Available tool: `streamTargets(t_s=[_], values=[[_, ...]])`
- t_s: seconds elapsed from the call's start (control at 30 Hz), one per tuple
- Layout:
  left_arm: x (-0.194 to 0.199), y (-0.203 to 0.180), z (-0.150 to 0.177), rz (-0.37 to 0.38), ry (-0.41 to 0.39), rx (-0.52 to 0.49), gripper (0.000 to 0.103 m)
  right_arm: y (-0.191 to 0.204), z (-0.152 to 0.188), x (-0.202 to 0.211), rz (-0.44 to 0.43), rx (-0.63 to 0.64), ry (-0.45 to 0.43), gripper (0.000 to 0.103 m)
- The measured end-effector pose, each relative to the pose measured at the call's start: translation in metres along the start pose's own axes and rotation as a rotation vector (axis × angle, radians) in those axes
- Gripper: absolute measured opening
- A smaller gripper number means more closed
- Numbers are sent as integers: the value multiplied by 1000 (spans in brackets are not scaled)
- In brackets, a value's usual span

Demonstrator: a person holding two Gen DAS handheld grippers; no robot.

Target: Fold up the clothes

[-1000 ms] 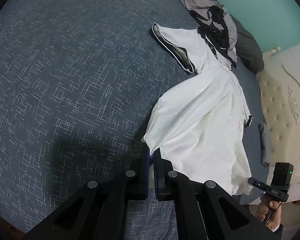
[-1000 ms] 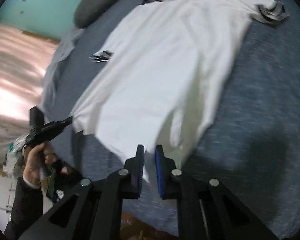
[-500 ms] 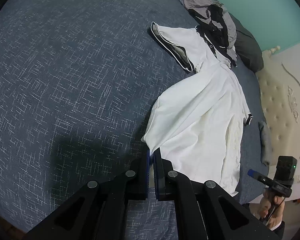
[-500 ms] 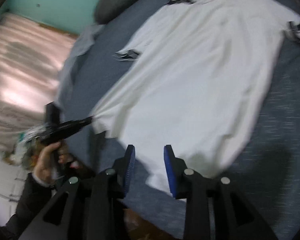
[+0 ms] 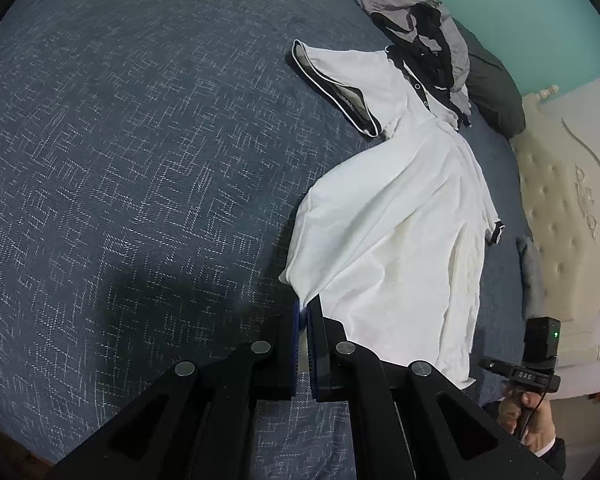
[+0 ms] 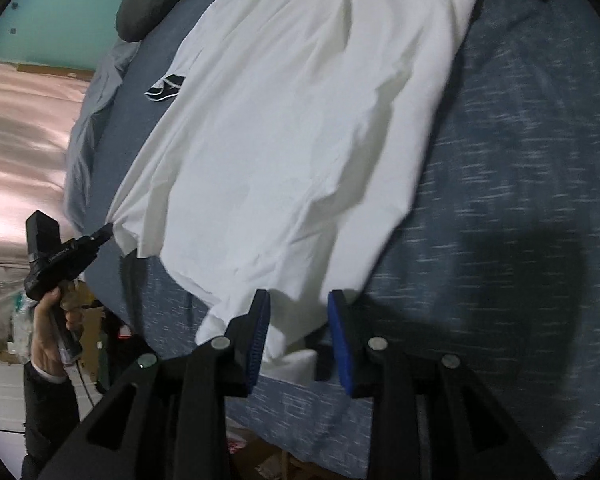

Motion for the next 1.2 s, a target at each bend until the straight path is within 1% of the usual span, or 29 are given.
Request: streamTargets(t_s=[0.03,0.1,0.13,0.2,0.43,0.57,0.77,0.9,1.03,1.13,1.2], values=[[1,0,0,0,0,-2,3,1,-1,0,0,2,-7,29],[1,-1,1,-3,3,-10,3,2,-3,0,-1,7,-22,11],[2,-1,2,-4,5,-15,3,3,-4,0,-1,10,-30,10],[3,-2,3,-5,7,-23,3,2,-5,9,3,17,-47,3],[8,-5,4,2,5,-26,3,0,-12,40,20,39,-107,2],[14,-12,7,4,5,-48,3,-3,-16,67,37,44,-137,2],[26,-35,17,13,12,-112,3,-8,-16,116,71,56,-176,1],[33,-52,25,37,22,-140,3,-12,-14,147,87,51,-205,1],[42,-69,37,68,36,-171,3,-18,-8,172,91,40,-216,1],[39,-76,48,70,60,-189,3,-27,0,183,88,24,-213,1],[31,-77,55,59,83,-195,3,-41,4,181,84,-16,-208,1]])
Point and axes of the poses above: each gripper's, at about its wrist camera, not at the fingertips, and x roughly against the way its jaws point, y to its left, z to its underside, the point moved 9 cm from there along -x, roughly the way its jaws point, and after that the axes turned 8 degrees about -z, right-handed, at the moved point
